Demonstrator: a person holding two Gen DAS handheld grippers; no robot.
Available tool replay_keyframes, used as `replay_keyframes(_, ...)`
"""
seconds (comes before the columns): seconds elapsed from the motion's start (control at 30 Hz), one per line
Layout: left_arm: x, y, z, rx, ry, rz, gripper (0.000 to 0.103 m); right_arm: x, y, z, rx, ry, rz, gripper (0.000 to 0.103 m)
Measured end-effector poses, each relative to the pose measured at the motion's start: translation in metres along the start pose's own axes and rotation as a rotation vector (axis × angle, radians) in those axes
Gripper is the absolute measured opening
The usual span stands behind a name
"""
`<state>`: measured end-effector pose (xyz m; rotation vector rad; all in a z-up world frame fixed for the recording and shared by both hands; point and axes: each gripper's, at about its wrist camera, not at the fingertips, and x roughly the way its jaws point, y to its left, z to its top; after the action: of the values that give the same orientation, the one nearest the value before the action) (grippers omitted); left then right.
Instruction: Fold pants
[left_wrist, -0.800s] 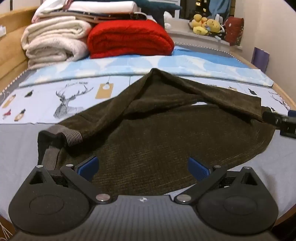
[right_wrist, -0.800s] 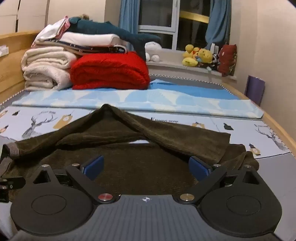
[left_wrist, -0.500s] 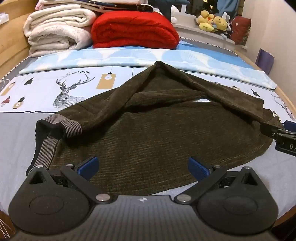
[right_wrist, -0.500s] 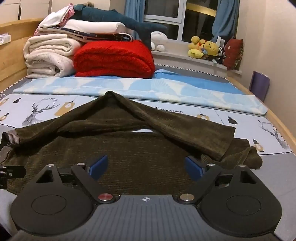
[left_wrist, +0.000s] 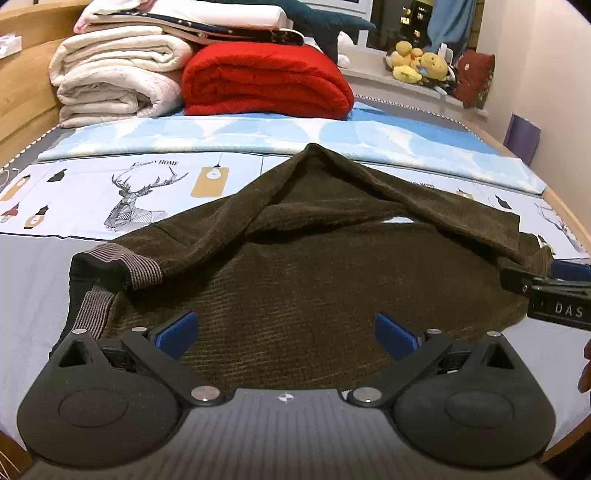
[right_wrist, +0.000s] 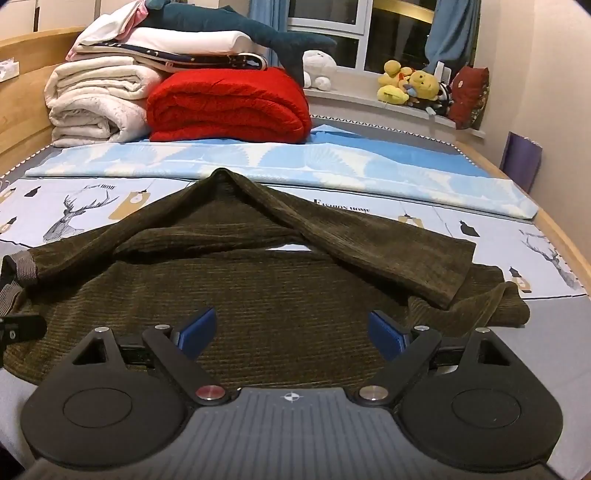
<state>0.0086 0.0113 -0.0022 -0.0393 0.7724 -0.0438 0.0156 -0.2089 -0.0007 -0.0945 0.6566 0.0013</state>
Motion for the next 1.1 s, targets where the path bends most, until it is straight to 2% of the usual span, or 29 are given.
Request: replay_keyframes(1.1,0.0047,0.0011,-0.0007,0.0,0.02,-0.015,0.102,0.0057,-0.0001,-0.0021,-0.008,0.053,-0.023,0.09)
